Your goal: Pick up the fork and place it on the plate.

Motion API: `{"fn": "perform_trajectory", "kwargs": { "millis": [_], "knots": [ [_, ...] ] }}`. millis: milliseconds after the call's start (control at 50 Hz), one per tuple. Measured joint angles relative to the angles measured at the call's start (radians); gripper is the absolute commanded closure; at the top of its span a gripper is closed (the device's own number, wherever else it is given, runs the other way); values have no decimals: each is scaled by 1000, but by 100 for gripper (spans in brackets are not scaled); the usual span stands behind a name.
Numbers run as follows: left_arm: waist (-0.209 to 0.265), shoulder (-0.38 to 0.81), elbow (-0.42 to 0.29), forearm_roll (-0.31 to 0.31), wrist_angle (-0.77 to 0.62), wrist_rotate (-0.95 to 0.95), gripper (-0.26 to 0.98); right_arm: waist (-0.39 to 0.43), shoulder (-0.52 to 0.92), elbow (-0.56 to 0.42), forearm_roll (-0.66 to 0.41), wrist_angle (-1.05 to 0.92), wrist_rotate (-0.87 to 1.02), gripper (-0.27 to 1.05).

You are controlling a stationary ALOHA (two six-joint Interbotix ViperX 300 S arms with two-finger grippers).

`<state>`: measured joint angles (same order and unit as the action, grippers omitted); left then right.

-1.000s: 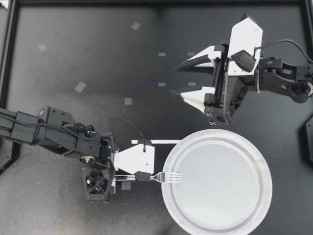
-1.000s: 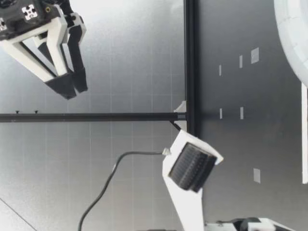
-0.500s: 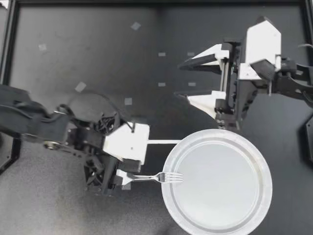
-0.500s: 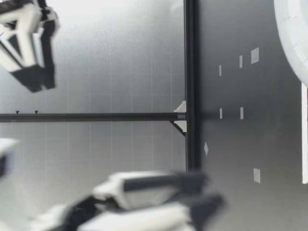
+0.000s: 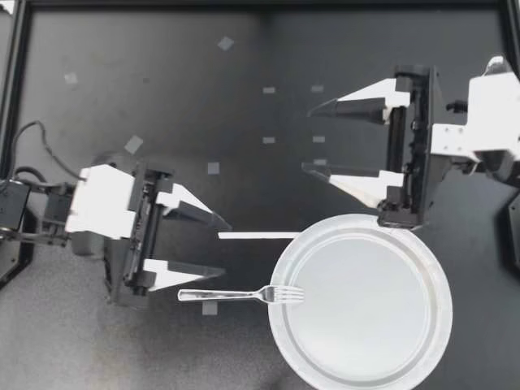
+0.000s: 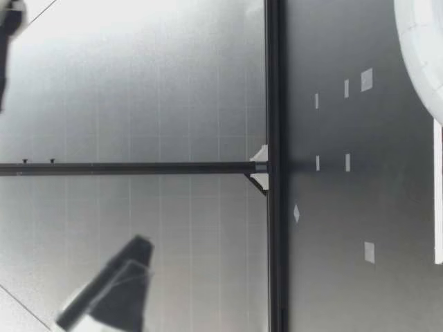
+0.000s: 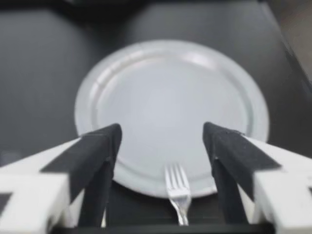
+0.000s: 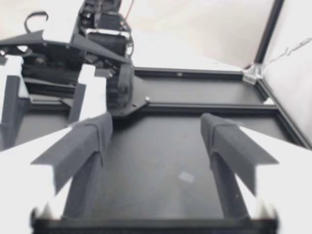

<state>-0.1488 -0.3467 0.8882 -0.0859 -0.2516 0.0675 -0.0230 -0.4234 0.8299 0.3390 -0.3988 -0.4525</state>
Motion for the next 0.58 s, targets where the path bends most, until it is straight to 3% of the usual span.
{"fn": "perform_trajectory", "kwargs": {
  "millis": [120, 220, 580],
  "knots": [
    [-2, -18, 86, 0, -227, 14, 10, 15, 52, 23, -2, -91, 14, 6],
    [0, -29, 137, -2, -327, 11, 10, 18, 106, 25, -2, -106, 18, 6],
    [0, -31, 172, -3, -339, 0, 10, 20, 173, 5, 0, -115, 20, 6]
  ]
}}
